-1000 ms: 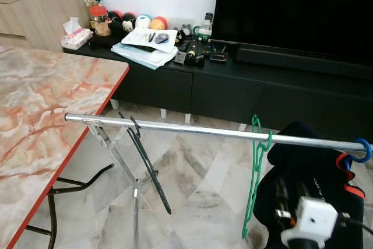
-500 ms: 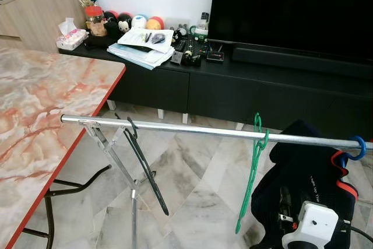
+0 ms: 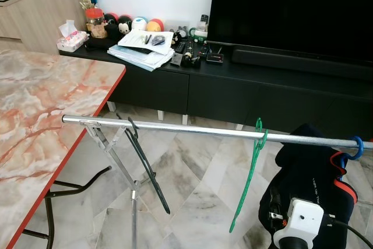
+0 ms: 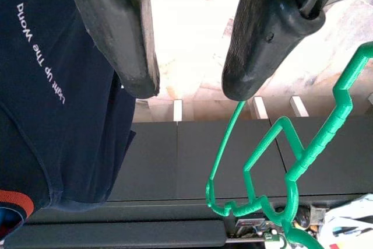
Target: Hang hanger
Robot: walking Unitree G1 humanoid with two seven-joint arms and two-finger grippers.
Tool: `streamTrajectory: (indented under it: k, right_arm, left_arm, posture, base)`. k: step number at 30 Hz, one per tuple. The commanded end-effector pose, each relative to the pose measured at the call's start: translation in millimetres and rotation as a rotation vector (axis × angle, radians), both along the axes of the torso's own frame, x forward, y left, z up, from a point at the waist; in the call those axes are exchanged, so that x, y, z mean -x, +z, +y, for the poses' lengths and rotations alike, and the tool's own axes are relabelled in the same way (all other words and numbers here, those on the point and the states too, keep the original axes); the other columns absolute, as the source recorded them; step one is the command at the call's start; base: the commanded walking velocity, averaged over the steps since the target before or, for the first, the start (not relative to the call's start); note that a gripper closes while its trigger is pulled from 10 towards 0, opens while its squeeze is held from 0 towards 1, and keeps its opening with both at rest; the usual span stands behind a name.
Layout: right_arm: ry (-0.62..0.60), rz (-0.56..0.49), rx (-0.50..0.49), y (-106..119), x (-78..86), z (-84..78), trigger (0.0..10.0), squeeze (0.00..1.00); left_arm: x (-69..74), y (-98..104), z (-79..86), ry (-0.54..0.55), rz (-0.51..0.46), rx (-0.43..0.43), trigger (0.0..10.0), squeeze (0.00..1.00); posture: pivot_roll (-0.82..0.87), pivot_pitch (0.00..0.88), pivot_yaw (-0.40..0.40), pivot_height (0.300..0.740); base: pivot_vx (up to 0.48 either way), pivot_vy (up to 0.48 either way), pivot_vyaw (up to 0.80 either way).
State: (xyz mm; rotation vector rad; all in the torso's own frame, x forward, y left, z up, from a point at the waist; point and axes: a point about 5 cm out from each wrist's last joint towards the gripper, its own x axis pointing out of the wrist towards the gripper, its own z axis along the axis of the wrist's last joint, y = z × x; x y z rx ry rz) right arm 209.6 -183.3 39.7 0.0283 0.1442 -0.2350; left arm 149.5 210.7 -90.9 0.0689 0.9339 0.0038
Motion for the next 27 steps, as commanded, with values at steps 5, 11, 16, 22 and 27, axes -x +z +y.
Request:
streamTrajectory:
  k: [5,11,16,22,27]
  right_arm:
    - [-0.002,0.019,-0.001,-7,-0.8,0.5,10.0,0.00]
    - [0.025,0.019,0.004,-9,-6.4,1.2,10.0,0.00]
    - [0.022,0.020,0.017,-10,-10.4,-6.9,10.0,0.00]
    - [0.006,0.011,0.027,-10,-15.7,-13.1,10.0,0.00]
    - [0.015,0.015,0.028,-11,-22.8,-11.5,10.0,0.00]
  left_arm:
    - [4.2,-1,4.5,-0.003,0.017,-0.006,10.0,0.00]
    - [3.6,0,7.8,-0.001,0.011,-0.012,10.0,0.00]
    - [3.2,1,11.5,0.012,0.000,-0.015,10.0,0.00]
    - [4.5,0,6.9,0.011,0.004,-0.011,10.0,0.00]
    - [3.7,0,6.6,0.024,-0.006,-0.010,10.0,0.00]
  posture:
    - [-0.01,0.020,0.010,0.740]
    - [0.00,0.008,0.004,0.740]
    - [0.00,0.005,0.002,0.740]
    - [0.02,0.003,-0.009,0.740]
    - [0.03,0.022,-0.012,0.740]
  base:
    - [0.000,0.000,0.00]
    - [-0.160,0.000,0.00]
    - [-0.243,0.000,0.00]
    - [-0.247,0.000,0.00]
    - [-0.247,0.000,0.00]
